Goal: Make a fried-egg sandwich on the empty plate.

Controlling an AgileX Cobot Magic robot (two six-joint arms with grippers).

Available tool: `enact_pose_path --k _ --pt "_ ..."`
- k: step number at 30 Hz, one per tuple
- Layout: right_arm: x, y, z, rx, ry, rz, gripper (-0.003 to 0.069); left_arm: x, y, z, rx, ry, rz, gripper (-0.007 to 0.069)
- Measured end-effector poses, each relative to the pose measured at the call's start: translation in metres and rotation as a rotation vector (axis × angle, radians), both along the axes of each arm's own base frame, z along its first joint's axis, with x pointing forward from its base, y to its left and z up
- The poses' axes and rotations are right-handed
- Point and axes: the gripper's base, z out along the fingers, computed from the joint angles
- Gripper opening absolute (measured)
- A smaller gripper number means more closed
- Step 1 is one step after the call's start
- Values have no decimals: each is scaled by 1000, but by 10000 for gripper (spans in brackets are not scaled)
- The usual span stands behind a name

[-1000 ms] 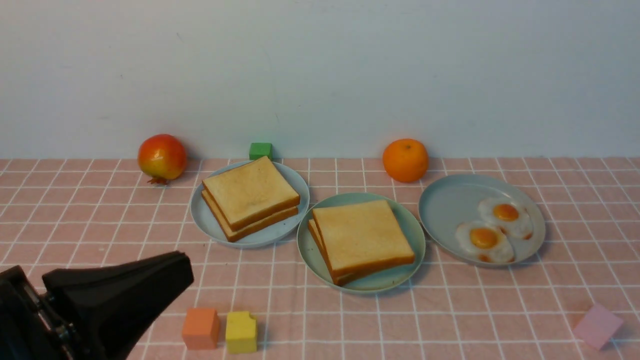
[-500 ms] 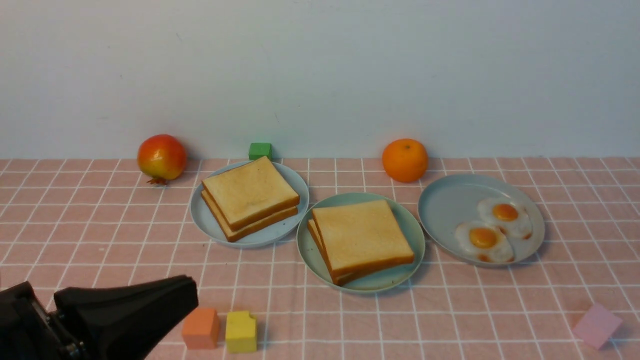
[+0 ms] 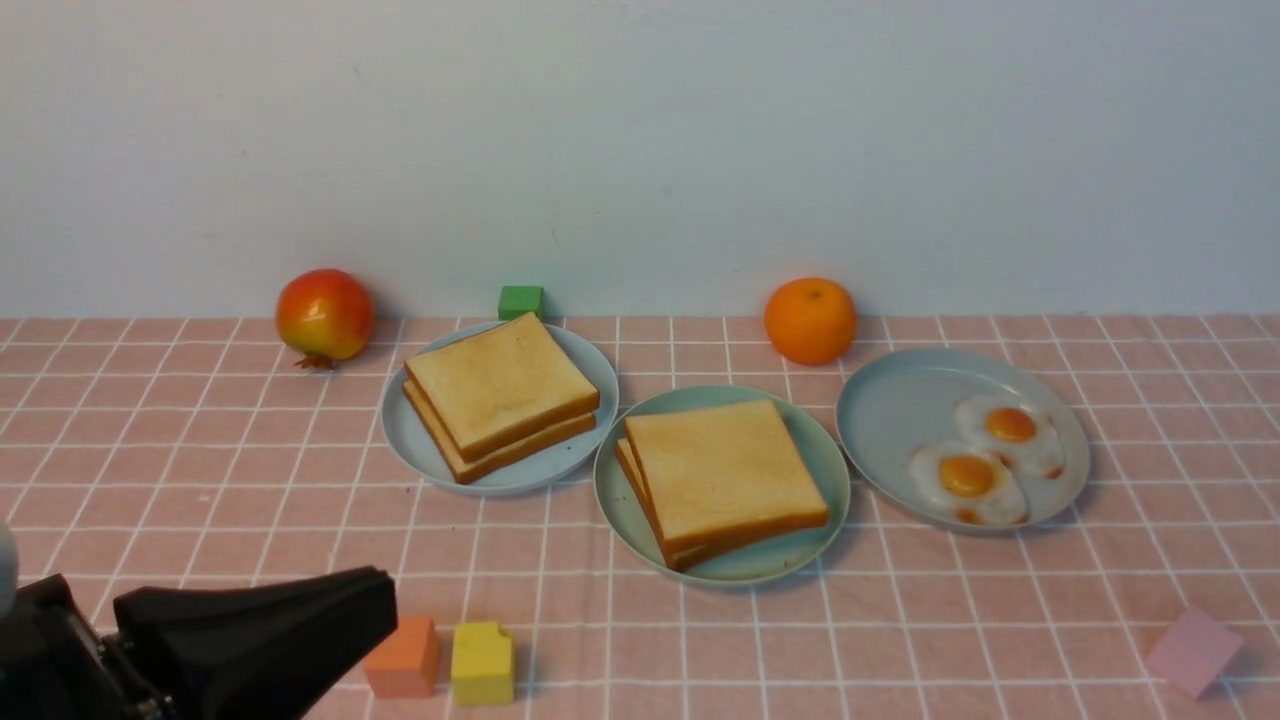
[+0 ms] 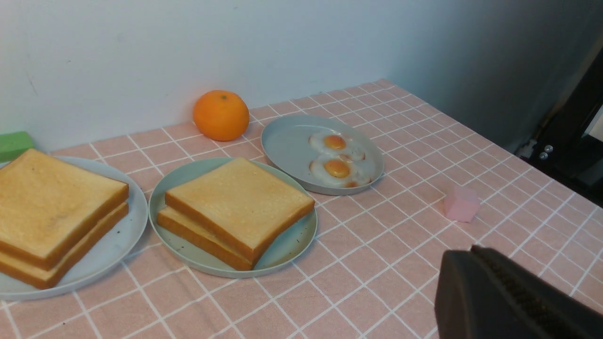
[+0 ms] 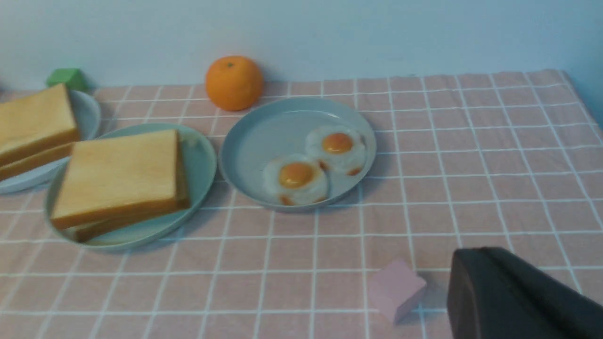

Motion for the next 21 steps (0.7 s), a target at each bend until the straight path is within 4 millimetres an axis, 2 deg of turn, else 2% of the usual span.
enact_pose_path --k 1,2,3,8,11,21 --pt "-1 0 2 3 -20 -4 0 0 0 0 0 0 0 12" --pt "1 -1 -31 -16 -32 -26 0 0 0 0 0 0 0 12" --pt "1 -2 -47 -19 -39 -37 0 0 0 0 1 1 0 12" --pt "-2 -3 -99 -6 -40 -67 0 0 0 0 2 3 -1 12" --pt "-2 -3 -113 44 -22 -80 0 0 0 0 4 4 -1 12" --pt "-2 -2 -113 112 -30 -98 1 -1 0 -2 14 16 -6 12"
